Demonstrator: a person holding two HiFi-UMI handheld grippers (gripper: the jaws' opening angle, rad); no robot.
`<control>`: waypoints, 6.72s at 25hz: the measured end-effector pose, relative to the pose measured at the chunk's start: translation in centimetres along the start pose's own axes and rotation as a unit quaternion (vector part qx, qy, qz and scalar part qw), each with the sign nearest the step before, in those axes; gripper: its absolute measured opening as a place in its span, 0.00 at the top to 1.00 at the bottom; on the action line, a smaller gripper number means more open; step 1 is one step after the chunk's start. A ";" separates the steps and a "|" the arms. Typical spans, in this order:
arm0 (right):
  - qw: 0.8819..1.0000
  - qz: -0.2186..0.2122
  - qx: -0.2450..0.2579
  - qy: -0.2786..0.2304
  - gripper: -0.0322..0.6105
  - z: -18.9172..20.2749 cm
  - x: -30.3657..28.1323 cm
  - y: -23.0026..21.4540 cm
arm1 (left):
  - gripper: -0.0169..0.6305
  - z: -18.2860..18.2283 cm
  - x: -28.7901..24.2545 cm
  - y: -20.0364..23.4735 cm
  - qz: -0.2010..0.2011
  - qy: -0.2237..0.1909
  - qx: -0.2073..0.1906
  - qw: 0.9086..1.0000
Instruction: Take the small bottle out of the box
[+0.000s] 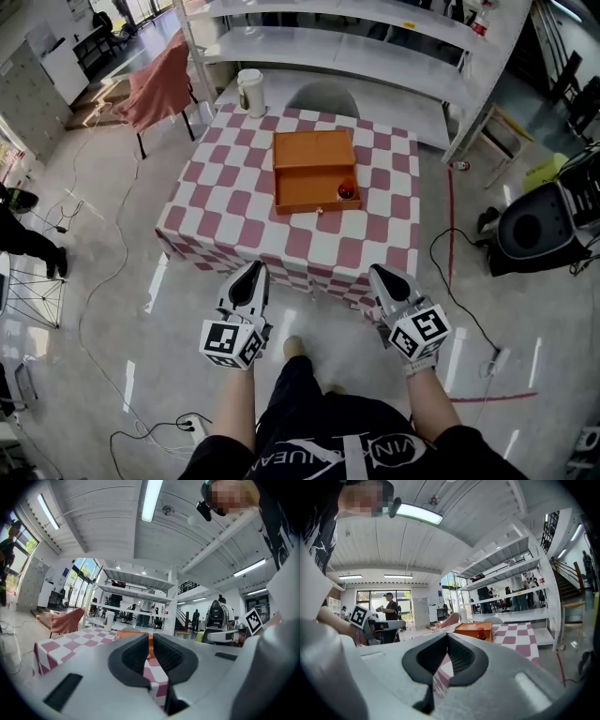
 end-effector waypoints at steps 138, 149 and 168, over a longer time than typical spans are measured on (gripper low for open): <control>0.994 0.039 0.087 0.059 0.72 -8.2 -19.0 -11.0 | 0.92 -1.6 -15.9 7.9 0.032 0.048 0.056 0.997; 0.994 0.044 0.094 0.045 0.72 -10.2 -17.8 -10.0 | 0.92 -3.4 -15.4 7.9 0.039 0.030 0.052 0.997; 0.994 0.036 0.102 0.034 0.72 -12.7 -15.9 -8.4 | 0.92 -5.7 -14.1 7.6 0.050 0.021 0.041 0.998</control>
Point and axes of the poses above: the fingertips, and each gripper's own axes: x backward along the fingers, y to its left, z out of its underside, the point moved 8 cm from there along x, backward along the fingers, and after that the axes turned 10 degrees about y, right-handed, at the moved point
